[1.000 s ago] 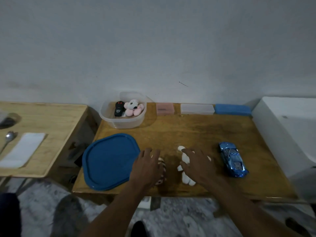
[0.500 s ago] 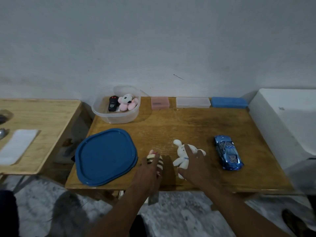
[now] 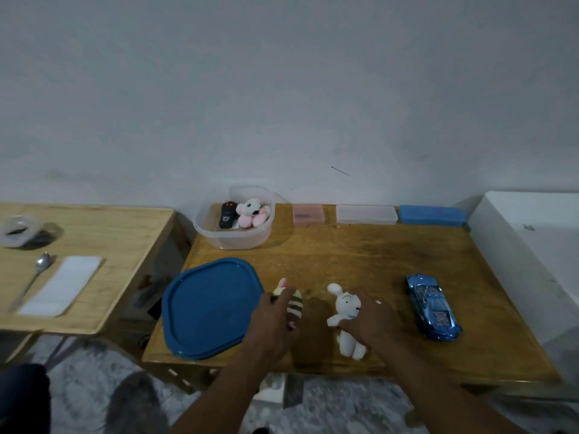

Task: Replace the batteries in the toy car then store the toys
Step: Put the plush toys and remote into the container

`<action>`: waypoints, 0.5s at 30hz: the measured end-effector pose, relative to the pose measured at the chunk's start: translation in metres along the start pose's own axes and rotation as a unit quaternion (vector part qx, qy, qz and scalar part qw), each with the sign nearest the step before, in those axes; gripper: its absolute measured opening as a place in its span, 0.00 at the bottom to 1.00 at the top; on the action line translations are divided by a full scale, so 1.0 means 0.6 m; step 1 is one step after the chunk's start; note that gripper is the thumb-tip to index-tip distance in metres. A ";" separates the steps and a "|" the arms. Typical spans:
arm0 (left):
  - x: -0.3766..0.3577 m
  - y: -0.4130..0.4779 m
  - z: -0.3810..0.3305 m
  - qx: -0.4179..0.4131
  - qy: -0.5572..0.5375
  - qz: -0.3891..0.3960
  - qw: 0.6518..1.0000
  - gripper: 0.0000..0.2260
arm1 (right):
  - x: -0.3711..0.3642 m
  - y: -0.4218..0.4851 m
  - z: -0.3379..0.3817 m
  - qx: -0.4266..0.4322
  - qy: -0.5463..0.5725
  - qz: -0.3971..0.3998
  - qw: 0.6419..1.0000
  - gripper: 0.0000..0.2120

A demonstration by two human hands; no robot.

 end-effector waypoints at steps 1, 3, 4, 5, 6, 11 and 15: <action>0.019 0.001 0.001 -0.007 0.003 -0.014 1.000 0.33 | 0.003 0.004 0.014 0.007 -0.002 -0.001 1.000 0.30; 0.061 0.008 0.006 -0.016 0.012 -0.039 0.999 0.34 | 0.014 0.013 0.053 0.024 0.000 -0.015 1.000 0.30; 0.084 0.013 0.010 -0.020 0.019 -0.050 0.998 0.34 | 0.022 0.017 0.079 0.035 0.002 -0.025 0.999 0.30; 0.109 0.017 0.013 -0.022 0.025 -0.060 0.998 0.35 | 0.031 0.020 0.108 0.048 0.005 -0.035 0.998 0.31; 0.134 0.021 0.017 -0.024 0.029 -0.073 0.997 0.35 | 0.039 0.024 0.138 0.059 0.007 -0.042 0.997 0.31; 0.253 0.063 0.051 -0.048 0.054 -0.140 0.987 0.35 | 0.069 0.067 0.288 0.116 0.031 -0.093 0.988 0.31; 0.333 0.119 0.095 -0.063 0.066 -0.147 0.985 0.34 | 0.074 0.116 0.392 0.139 0.036 -0.121 0.982 0.32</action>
Point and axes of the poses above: each hand's wrist, its own y-axis towards the middle knuckle, its own x-axis out of the back of the hand, z = x × y, the point moved 8 cm from there along y, towards the middle knuckle, and after that the axes turned 10 degrees about z, right-handed, at the moved point
